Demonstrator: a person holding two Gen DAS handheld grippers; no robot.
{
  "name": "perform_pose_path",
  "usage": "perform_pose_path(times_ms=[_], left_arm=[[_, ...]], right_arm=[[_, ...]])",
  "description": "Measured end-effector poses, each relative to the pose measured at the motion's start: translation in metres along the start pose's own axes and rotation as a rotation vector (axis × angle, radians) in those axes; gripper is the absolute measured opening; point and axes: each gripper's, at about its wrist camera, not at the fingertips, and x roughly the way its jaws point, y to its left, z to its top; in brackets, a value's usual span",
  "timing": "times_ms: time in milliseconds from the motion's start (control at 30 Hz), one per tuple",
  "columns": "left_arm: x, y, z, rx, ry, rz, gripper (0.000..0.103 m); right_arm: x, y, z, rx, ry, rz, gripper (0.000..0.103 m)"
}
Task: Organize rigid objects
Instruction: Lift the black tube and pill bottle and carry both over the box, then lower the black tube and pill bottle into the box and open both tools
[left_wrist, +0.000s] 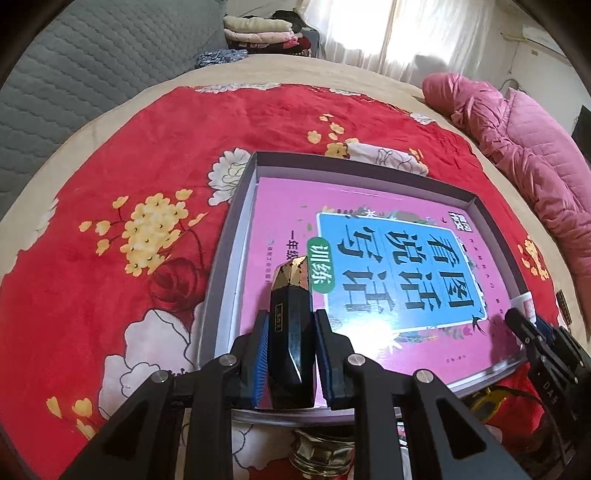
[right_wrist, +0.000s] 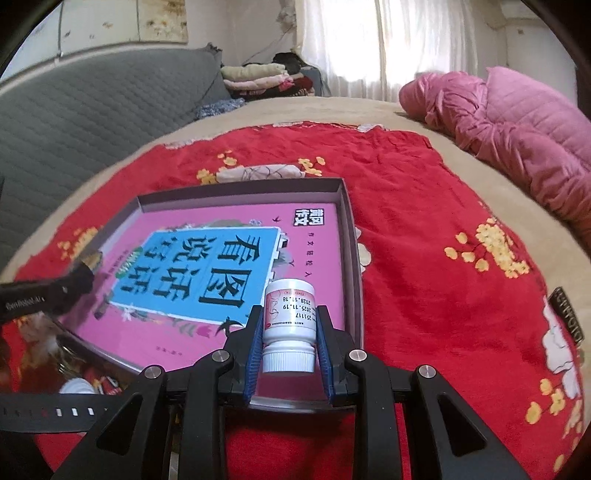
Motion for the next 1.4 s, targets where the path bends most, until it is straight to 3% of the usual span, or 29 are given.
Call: perform_pose_path(times_ms=[333, 1133, 1200, 1267, 1400], left_arm=[[0.010, -0.002, -0.008, 0.045, 0.015, 0.049, 0.024], [0.007, 0.000, -0.009, 0.037, 0.054, 0.064, 0.024], [0.007, 0.000, -0.010, 0.035, 0.059, 0.070, 0.024], [0.005, 0.002, -0.010, 0.024, 0.064, 0.067, 0.024], [0.002, 0.005, -0.011, 0.006, 0.061, 0.063, 0.024]], right_arm=[[0.003, 0.009, -0.003, -0.069, 0.014, -0.083, 0.027], [0.000, 0.006, -0.001, -0.072, 0.000, -0.084, 0.029], [-0.002, 0.008, -0.001, -0.075, -0.010, -0.091, 0.032], [-0.005, 0.006, 0.000, -0.069, -0.026, -0.094, 0.042], [-0.008, 0.007, 0.000, -0.067, -0.037, -0.093, 0.043]])
